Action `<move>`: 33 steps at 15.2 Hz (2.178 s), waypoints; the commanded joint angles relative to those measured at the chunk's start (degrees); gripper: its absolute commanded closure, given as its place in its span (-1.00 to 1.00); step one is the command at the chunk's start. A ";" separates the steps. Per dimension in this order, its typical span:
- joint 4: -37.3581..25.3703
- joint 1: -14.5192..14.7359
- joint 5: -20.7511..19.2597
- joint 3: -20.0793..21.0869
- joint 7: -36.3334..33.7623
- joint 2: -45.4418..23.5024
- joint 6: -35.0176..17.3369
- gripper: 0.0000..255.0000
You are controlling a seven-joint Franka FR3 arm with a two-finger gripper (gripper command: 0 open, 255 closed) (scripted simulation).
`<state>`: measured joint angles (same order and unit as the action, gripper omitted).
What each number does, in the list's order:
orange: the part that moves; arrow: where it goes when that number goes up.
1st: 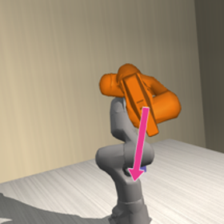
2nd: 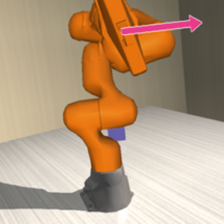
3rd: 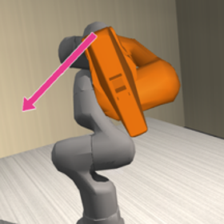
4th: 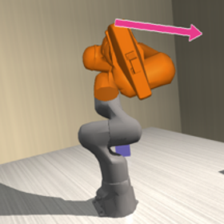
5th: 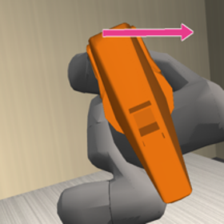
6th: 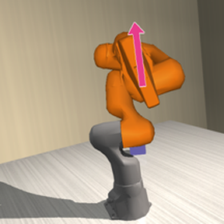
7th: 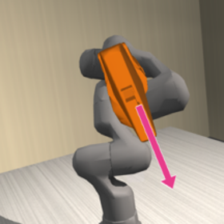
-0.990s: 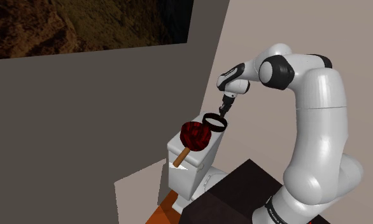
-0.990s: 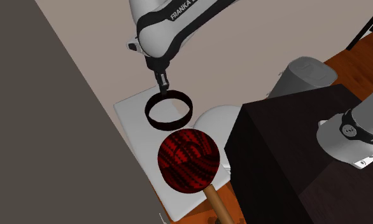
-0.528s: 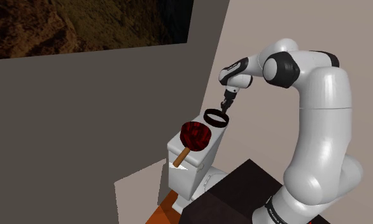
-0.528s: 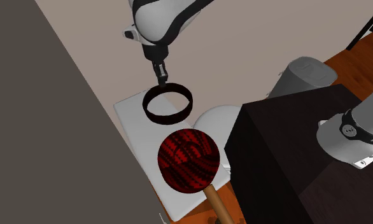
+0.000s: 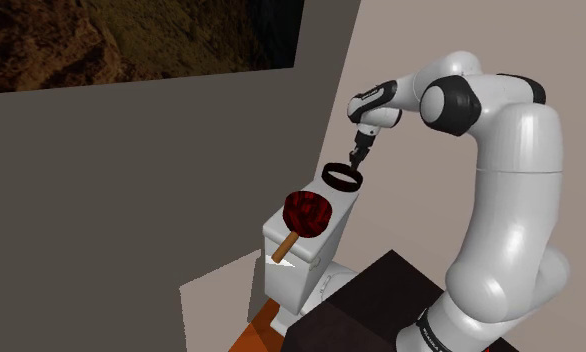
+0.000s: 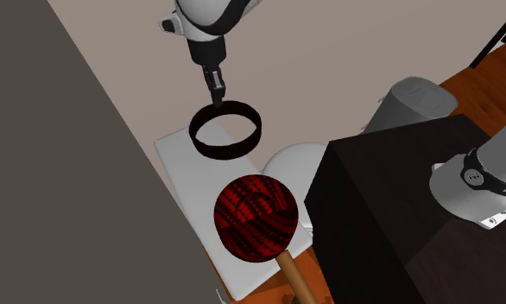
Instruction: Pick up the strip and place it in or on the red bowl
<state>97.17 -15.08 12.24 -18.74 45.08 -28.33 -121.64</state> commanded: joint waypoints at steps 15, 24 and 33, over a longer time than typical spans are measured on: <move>14.42 9.34 -5.26 1.06 -11.68 15.12 -0.68 1.00; 22.84 14.38 -7.22 3.79 -20.00 20.72 -4.20 1.00; 25.16 14.09 -5.43 4.18 -18.61 16.60 -10.44 1.00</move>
<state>122.05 -0.99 6.59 -14.65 26.37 -11.26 -131.30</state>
